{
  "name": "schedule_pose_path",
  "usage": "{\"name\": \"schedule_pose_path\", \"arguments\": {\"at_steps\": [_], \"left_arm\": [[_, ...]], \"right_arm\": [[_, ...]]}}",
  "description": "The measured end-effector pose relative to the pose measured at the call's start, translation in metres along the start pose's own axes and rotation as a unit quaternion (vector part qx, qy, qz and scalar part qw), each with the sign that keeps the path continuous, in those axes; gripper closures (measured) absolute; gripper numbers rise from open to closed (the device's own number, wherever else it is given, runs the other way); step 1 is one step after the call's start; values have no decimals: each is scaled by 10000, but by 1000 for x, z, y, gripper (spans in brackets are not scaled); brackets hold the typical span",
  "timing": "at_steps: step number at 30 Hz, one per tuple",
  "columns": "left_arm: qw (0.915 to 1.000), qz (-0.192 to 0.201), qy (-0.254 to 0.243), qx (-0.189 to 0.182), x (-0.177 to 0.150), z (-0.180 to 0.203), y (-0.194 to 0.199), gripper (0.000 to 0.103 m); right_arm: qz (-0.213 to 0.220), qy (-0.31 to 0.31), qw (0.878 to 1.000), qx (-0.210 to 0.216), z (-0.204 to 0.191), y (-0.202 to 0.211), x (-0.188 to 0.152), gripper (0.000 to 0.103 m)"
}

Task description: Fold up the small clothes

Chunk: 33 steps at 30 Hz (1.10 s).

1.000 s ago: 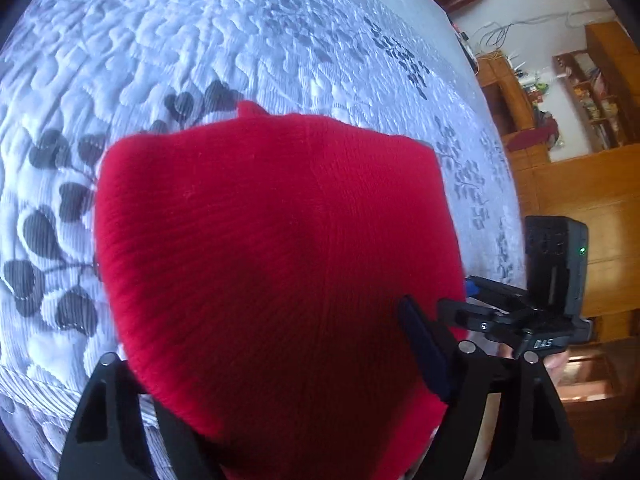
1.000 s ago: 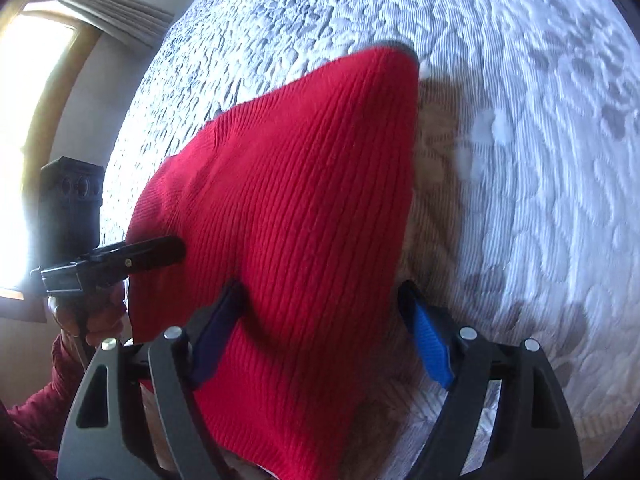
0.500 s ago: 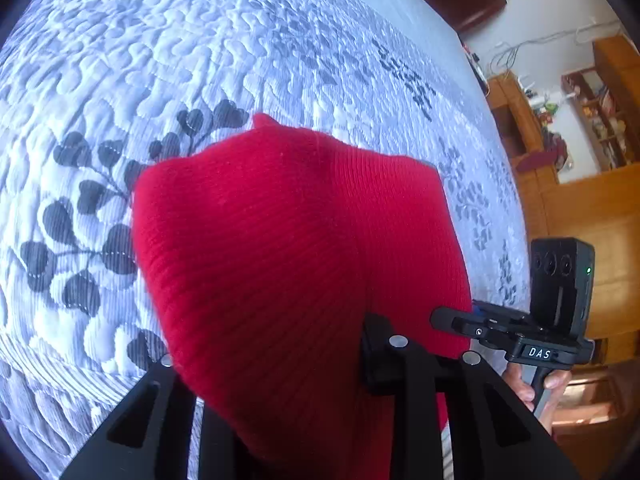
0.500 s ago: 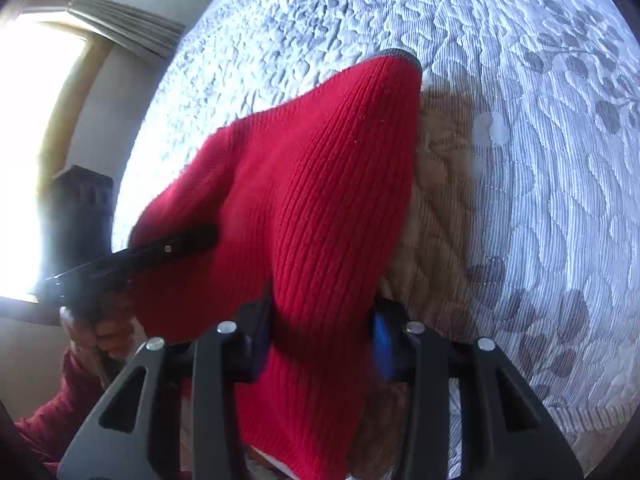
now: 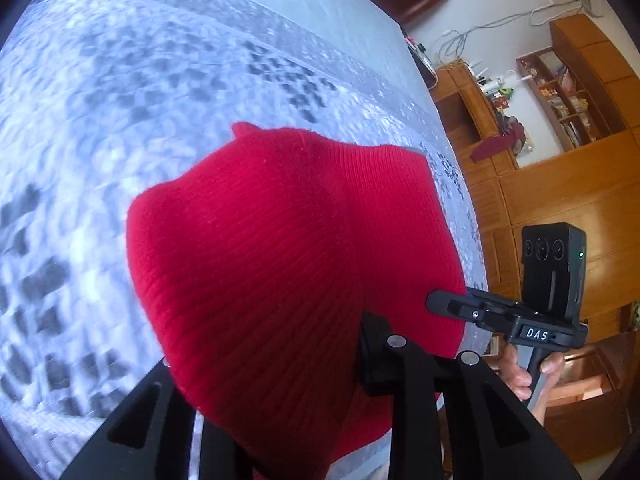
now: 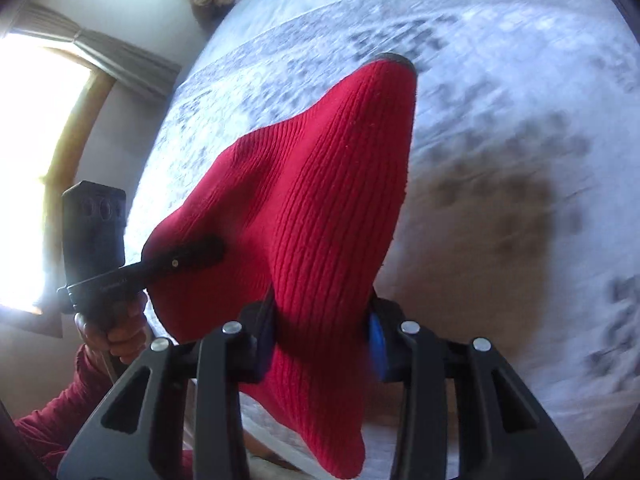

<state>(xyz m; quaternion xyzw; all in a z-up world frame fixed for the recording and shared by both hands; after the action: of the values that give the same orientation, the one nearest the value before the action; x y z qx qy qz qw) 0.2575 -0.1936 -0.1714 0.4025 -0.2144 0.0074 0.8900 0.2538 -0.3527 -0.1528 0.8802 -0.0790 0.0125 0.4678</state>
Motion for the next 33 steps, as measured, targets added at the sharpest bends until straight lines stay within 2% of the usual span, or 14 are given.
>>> {"name": "schedule_pose_path", "arguments": {"at_steps": [2,6,9,13,15,17,21,27,28,29,30,31,32,33], "left_arm": [[9999,-43,-62,93,14,12,-28,75],[9987,-195,-161,454,34,12,-80,75],[9937,-405,-317,996,32,-1,-114,72],[9930,-314,-359,1080,26,-9,-116,64],[9926,-318,-338,1125,24,-10,-110,57],[9913,-332,-312,1237,19,-7,-97,56],[9885,-246,-460,1422,-1,3,-70,48],[9856,-331,-466,1591,-53,14,-51,45],[9858,-388,-418,1578,-62,14,-53,45],[9860,-438,-357,1567,-68,13,-57,46],[9860,-497,-284,1565,-75,12,-59,47],[9866,-554,-192,1525,-81,11,-62,49],[9866,-558,-137,1524,-84,10,-63,51],[9863,-548,-129,1549,-85,11,-63,54]], "right_arm": [[22,-113,9998,-186,28,11,21,66],[-43,-390,9984,-406,81,2,48,66],[-185,-597,9968,-490,119,-22,54,61],[-145,-696,9973,-169,135,-35,53,53],[-39,-556,9982,-237,133,-28,49,46],[126,-486,9977,-460,137,-10,35,35],[231,-351,9969,-665,140,23,-10,31],[-42,-647,9965,-531,137,24,-84,31],[-92,-701,9964,-468,138,21,-93,34],[-115,-751,9962,-429,138,18,-98,47],[-156,-809,9959,-363,139,17,-104,55],[-262,-925,9951,-213,139,13,-109,73],[-295,-988,9945,-154,140,13,-112,82],[-291,-1007,9944,-132,138,14,-113,84]]}}
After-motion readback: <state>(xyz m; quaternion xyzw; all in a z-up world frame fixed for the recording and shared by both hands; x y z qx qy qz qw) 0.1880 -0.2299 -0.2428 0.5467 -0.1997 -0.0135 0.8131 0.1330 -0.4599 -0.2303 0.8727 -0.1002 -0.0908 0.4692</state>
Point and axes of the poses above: each gripper's, at about its wrist camera, not at the fingertips, and y roughly against the way its jaws point, z to its right, x to its top, the point moved 9 cm from there along -y, roughly the way its jaws point, and after that the axes turned 12 degrees about -y, right-handed, at the moved point
